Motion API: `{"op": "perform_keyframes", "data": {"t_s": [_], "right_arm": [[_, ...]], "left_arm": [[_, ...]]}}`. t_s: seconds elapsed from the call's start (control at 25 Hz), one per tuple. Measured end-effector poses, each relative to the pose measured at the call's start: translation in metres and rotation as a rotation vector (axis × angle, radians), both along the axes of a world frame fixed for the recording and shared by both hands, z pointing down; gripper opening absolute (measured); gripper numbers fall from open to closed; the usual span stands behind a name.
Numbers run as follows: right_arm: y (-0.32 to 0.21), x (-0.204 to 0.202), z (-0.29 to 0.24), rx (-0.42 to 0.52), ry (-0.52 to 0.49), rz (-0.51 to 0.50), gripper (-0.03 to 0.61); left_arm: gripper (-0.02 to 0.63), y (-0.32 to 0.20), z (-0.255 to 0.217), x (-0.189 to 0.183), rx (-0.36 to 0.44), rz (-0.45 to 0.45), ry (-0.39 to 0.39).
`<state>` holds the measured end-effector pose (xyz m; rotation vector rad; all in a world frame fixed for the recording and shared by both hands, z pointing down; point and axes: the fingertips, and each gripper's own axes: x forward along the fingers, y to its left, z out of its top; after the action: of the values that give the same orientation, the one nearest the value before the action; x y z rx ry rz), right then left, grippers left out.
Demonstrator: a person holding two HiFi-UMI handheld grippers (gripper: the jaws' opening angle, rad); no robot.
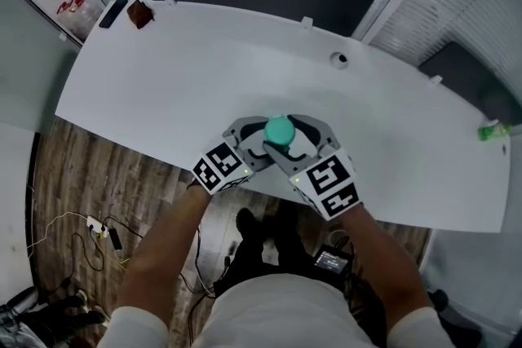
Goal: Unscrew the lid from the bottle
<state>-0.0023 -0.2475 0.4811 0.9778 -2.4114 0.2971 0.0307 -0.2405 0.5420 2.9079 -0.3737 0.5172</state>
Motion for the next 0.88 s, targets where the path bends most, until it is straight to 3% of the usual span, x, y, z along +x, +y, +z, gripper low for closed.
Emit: {"op": "perform_keyframes", "data": {"t_s": [0.08,0.24,0.48,0.64,0.88], "right_arm": [[0.0,0.0,0.001,-0.001,-0.001,0.023,0.284],[-0.002,-0.001,0.0,-0.001,-0.002,0.072,0.284],[-0.002,-0.003,0.001,-0.009,0.005,0.153,0.284],[-0.001,-0.003,0.0,-0.004,0.007,0.147,0.284],[0.003,-0.005,0.0,0.001,0.005,0.0,0.284]], "left_arm": [[0.305,-0.001,-0.001,-0.003,0.024,-0.072,-0.001],[0.305,-0.002,0.0,-0.014,0.066,-0.313,0.005],[0.305,-0.007,0.01,-0.013,0.047,-0.561,-0.01],[0.305,-0.009,0.011,-0.011,0.04,-0.52,-0.016],[0.305,-0.003,0.012,-0.008,0.039,-0.279,-0.01]]}}
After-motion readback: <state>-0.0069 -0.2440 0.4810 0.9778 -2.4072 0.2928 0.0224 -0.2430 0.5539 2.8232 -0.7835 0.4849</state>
